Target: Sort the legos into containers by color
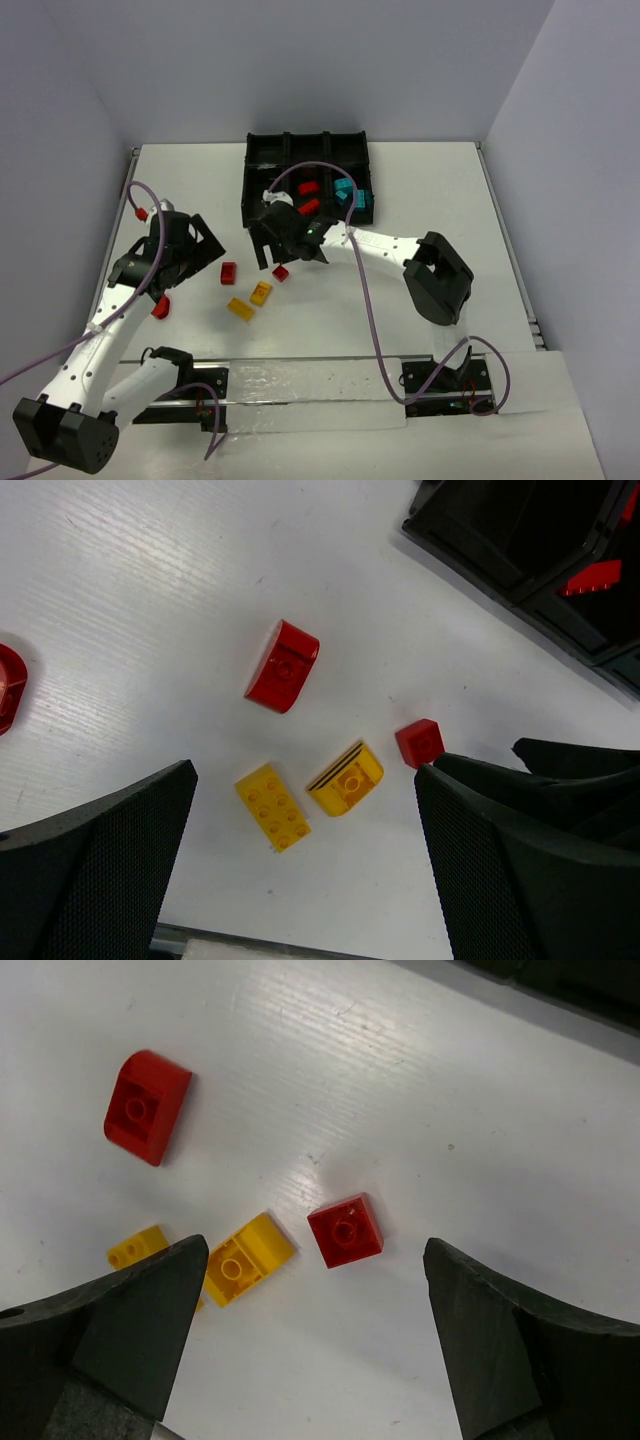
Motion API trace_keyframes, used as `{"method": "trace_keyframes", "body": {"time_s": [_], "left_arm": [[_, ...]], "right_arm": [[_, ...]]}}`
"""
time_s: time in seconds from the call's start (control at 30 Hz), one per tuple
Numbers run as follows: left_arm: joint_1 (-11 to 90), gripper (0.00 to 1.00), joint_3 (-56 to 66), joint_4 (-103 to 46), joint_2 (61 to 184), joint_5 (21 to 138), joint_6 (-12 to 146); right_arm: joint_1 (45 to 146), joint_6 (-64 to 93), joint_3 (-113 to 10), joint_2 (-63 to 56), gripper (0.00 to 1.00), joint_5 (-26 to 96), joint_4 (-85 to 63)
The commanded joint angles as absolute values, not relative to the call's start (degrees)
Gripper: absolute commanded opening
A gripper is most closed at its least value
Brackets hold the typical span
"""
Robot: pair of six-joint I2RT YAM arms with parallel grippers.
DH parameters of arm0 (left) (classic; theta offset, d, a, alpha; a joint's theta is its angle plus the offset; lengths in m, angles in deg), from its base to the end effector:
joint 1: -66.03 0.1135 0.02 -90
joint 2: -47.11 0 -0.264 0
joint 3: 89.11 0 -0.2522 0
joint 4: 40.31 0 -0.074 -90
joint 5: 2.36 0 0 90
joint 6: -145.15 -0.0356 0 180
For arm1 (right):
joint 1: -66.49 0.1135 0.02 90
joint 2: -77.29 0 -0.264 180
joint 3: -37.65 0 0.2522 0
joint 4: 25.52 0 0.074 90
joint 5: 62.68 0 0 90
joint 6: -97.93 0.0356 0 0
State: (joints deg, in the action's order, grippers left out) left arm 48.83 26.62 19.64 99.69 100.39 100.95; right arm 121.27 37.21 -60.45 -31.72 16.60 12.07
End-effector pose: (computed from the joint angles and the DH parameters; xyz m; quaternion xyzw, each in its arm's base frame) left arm 0.1733 -0.0454 0.2931 -0.2677 0.8901 -0.0965 0.3561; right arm 0.2510 0.3441 0.2337 -0.1732 0.9154 0.1713 0.3205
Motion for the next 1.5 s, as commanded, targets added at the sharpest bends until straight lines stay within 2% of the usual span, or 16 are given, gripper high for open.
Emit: {"method": "trace_keyframes", "body": {"time_s": [0.0, 0.27, 0.43, 0.87, 0.97, 1.23, 1.47], "left_arm": [[49.3, 0.99, 25.8, 19.1, 99.1, 100.5, 101.7], [49.3, 0.99, 26.8, 18.2, 99.7, 98.8, 102.1], [49.3, 0.99, 26.6, 17.6, 100.5, 97.8, 102.2], [49.3, 0.99, 26.8, 17.9, 100.0, 97.6, 102.3], [49.3, 0.99, 26.8, 18.0, 99.8, 97.7, 102.4], [49.3, 0.99, 27.2, 16.8, 101.0, 96.6, 102.4], [49.3, 0.99, 25.7, 17.8, 102.8, 98.0, 101.5]], "right_arm": [[121.4, 33.1, -61.1, -33.4, 0.94, 21.4, 10.0], [121.9, 31.6, -62.7, -38.7, 0.85, 23.7, 11.8], [121.9, 33.3, -61.9, -40.1, 0.73, 21.8, 11.5], [121.4, 36.1, -60.9, -41.0, 0.53, 17.2, 11.1], [121.1, 37.2, -59.7, -39.2, 0.43, 15.4, 11.0], [114.5, 40.8, -57.9, -30.0, 0.41, 12.0, 10.3], [107.2, 39.6, -64.6, -31.0, 0.43, 8.4, 11.0]]}}
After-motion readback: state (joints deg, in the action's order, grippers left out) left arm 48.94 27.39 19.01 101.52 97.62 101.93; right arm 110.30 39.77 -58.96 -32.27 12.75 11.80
